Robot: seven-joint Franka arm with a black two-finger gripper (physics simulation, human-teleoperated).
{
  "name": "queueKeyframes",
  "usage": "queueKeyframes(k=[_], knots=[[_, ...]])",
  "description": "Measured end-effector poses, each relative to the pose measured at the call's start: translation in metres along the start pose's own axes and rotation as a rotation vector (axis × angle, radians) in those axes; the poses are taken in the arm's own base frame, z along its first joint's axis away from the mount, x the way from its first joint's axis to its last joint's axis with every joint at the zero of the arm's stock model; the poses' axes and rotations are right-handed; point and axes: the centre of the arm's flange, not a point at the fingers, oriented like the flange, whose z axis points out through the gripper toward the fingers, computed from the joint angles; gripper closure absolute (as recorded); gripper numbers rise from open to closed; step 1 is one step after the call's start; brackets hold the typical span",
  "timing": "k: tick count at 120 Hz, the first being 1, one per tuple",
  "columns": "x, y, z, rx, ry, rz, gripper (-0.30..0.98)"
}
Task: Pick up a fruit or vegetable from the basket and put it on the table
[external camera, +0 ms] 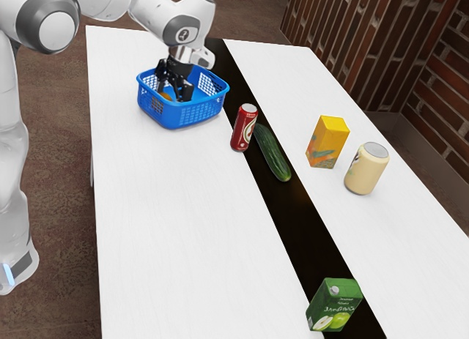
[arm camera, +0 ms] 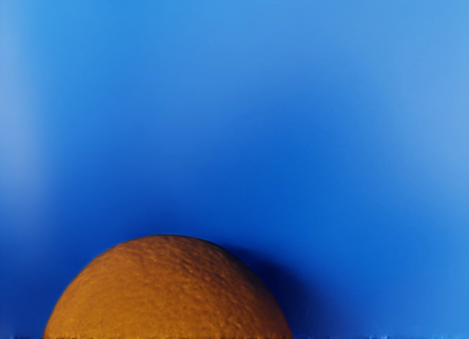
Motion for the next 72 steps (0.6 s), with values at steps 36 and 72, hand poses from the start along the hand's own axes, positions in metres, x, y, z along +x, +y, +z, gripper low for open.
queueKeyframes(k=[36, 72], knots=[[-0.002, -0.007, 0.011, -0.004, -0.012, -0.017, 0.00], [-0.001, -0.010, 0.019, -0.002, -0.010, -0.021, 0.04]])
